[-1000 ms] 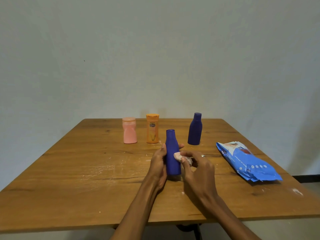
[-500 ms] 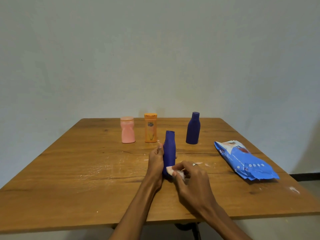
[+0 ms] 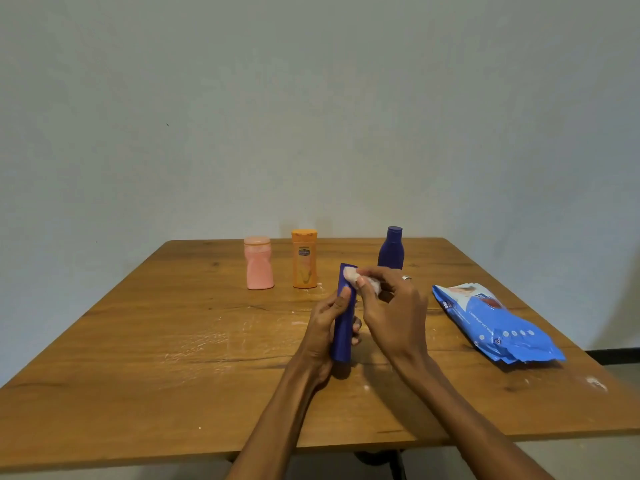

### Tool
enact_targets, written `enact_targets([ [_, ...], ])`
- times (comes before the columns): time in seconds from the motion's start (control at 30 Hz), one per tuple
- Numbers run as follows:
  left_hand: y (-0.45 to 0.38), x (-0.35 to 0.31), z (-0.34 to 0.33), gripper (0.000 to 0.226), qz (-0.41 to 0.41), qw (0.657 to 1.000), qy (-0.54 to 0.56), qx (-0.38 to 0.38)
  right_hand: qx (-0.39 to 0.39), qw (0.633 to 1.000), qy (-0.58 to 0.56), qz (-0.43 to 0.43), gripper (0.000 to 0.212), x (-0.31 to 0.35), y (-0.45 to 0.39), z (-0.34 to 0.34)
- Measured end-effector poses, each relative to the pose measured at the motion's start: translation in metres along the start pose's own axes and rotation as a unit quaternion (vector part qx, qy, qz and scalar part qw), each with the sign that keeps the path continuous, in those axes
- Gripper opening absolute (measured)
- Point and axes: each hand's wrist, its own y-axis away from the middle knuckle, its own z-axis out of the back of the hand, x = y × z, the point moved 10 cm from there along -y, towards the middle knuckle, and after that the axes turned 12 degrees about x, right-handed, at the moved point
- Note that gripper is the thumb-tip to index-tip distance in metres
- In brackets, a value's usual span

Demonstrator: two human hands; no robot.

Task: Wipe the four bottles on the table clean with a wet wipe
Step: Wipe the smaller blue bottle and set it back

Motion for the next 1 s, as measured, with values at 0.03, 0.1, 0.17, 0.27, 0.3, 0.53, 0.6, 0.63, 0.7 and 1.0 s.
enact_targets([
  [0.03, 0.0, 0.0, 0.0, 0.076, 0.0, 1.0, 0.002, 0.0, -0.004, 1.0, -0.001, -0.001, 0.011, -0.001, -0.003, 0.001],
  [0.1, -0.001, -0.003, 0.0, 0.059, -0.008, 1.0, 0.005, -0.002, 0.005, 1.0, 0.001, -0.002, 0.014, -0.003, -0.006, 0.0],
  [0.17, 0.0, -0.005, 0.002, 0.042, -0.019, 1.0, 0.021, -0.007, 0.031, 0.999, 0.01, 0.008, 0.017, -0.004, -0.004, -0.004],
  [0.27, 0.002, -0.004, 0.006, 0.036, -0.019, 0.998, 0.05, -0.023, 0.073, 0.996, 0.041, 0.026, 0.022, -0.005, 0.009, -0.01],
  [0.3, 0.003, -0.003, 0.007, 0.042, -0.016, 0.998, 0.052, -0.028, 0.083, 0.995, 0.05, 0.031, 0.024, -0.006, 0.015, -0.011],
  [0.53, 0.002, 0.003, 0.004, 0.047, 0.03, 0.999, -0.014, -0.029, 0.1, 0.987, 0.117, 0.045, 0.034, -0.006, 0.029, -0.008],
  [0.6, 0.002, 0.005, 0.004, 0.045, 0.034, 0.999, -0.017, -0.031, 0.064, 0.989, 0.126, 0.047, 0.031, -0.004, 0.021, -0.001],
  [0.63, 0.002, 0.005, 0.005, 0.043, 0.035, 0.999, -0.019, -0.037, 0.049, 0.99, 0.121, 0.044, 0.03, -0.002, 0.017, 0.002],
  [0.7, 0.003, 0.004, 0.007, 0.04, 0.037, 0.998, -0.02, -0.044, 0.044, 0.992, 0.11, 0.034, 0.029, -0.002, 0.011, 0.004],
  [1.0, -0.002, 0.005, 0.008, 0.054, 0.018, 0.999, -0.01, -0.03, 0.116, 0.991, 0.074, -0.004, 0.033, -0.022, 0.039, -0.011],
])
